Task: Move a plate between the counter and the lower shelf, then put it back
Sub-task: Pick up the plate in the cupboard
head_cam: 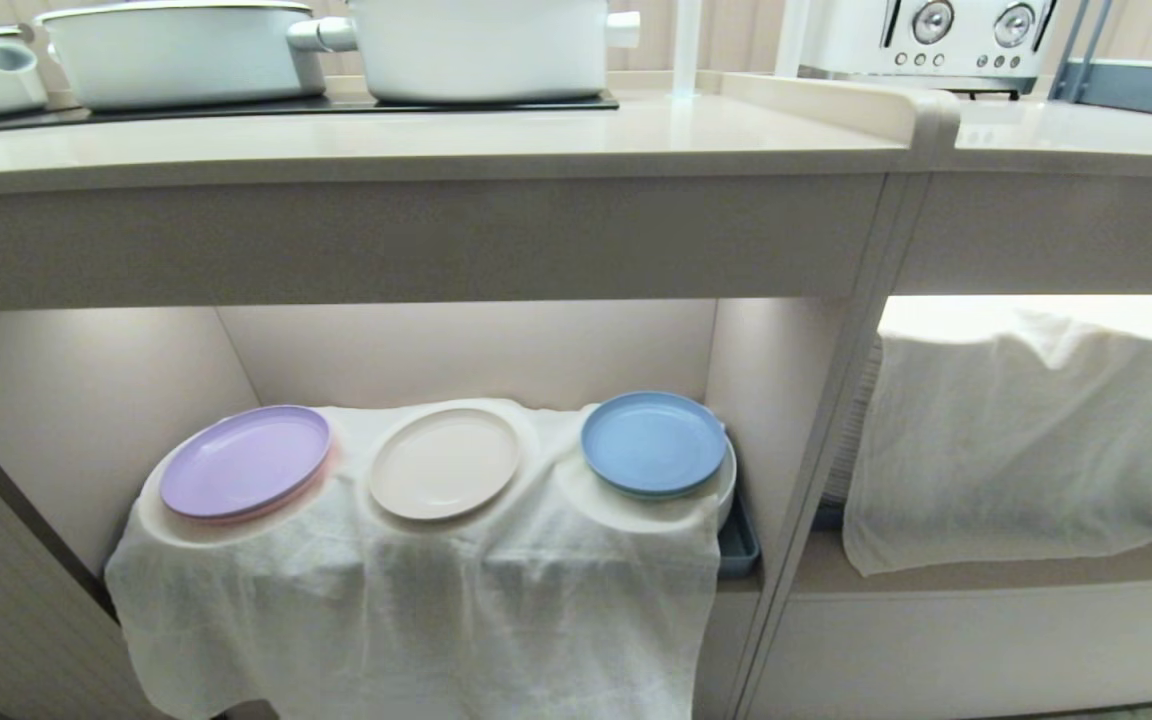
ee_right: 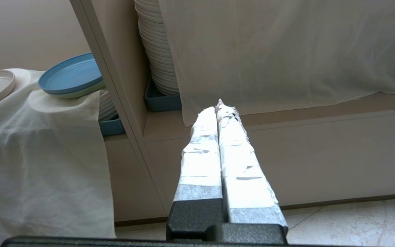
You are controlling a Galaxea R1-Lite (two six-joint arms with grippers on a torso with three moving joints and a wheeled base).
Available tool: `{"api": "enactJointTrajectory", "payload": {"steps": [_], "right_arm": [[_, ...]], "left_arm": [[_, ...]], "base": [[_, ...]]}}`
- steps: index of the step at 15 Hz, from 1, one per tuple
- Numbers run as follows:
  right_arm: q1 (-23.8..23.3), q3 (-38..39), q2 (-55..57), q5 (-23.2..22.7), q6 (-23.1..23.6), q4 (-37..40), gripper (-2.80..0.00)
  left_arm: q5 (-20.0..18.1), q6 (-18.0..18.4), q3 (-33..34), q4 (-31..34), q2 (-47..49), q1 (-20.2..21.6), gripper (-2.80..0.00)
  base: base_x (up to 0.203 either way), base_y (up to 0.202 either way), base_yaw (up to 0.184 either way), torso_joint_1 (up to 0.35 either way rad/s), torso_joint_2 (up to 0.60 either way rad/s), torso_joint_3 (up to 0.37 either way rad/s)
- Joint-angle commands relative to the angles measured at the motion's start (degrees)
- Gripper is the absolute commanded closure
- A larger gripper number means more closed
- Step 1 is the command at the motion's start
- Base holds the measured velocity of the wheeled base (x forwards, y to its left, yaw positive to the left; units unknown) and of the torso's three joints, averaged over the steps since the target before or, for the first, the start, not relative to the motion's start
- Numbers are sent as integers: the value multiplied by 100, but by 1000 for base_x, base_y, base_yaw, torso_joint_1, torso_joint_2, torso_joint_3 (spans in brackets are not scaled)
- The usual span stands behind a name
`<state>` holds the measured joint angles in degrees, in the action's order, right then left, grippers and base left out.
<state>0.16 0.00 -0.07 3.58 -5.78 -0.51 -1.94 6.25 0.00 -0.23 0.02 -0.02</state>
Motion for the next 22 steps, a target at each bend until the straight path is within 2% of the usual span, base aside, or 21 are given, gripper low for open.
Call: {"api": "enactJointTrajectory", "payload": {"steps": [1,22], "right_arm": [[2,0,7,2,-2,-2,0],[2,0,7,2,-2,-2,0]], "left_arm": [[10,-1,0,-4,-2,2,0],[16,-19,0,-4,-2,2,0]], "base": [[0,0,0,0,0,0],[0,0,0,0,0,0]]}}
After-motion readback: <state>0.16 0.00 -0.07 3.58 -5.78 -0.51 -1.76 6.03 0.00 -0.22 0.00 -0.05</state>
